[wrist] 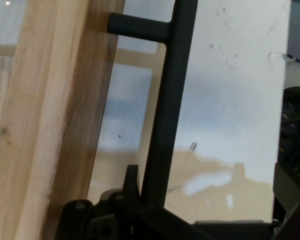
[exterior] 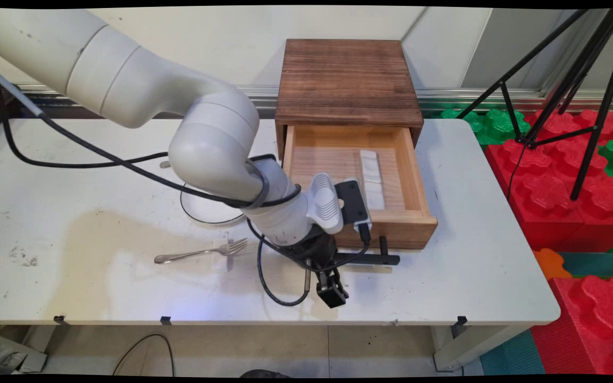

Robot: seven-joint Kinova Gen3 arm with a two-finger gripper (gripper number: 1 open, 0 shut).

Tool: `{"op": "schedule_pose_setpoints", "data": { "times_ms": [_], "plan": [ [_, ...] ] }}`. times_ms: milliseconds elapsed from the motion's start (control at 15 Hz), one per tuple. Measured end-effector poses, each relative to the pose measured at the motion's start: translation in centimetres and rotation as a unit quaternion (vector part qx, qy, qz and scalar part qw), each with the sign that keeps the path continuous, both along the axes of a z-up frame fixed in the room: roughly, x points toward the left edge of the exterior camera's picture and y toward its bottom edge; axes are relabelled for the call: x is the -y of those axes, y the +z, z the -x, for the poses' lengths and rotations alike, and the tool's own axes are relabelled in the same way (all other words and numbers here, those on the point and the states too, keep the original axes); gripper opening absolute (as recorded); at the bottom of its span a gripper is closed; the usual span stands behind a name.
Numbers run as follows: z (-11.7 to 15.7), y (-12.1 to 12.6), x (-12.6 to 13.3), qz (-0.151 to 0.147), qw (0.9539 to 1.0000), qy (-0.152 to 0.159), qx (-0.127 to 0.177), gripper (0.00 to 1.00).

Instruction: Open the drawer

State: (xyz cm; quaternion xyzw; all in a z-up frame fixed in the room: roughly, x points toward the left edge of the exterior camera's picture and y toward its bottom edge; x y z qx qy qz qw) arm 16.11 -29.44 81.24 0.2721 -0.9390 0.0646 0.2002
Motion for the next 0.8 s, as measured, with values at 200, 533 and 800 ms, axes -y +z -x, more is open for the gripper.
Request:
{"op": "schedule_pose_setpoints", "data": {
  "times_ms": [200,533,800],
  "plan": [
    [0.1,0.0,-0.6,-0.002,1.0000,-0.001,-0.001,1.00],
    [0.2,0.1,-1.4,-0.005,1.0000,-0.004,-0.003,1.00],
    [0.3,0.2,-2.0,-0.006,0.9999,-0.009,-0.005,1.00]
  ]
}}
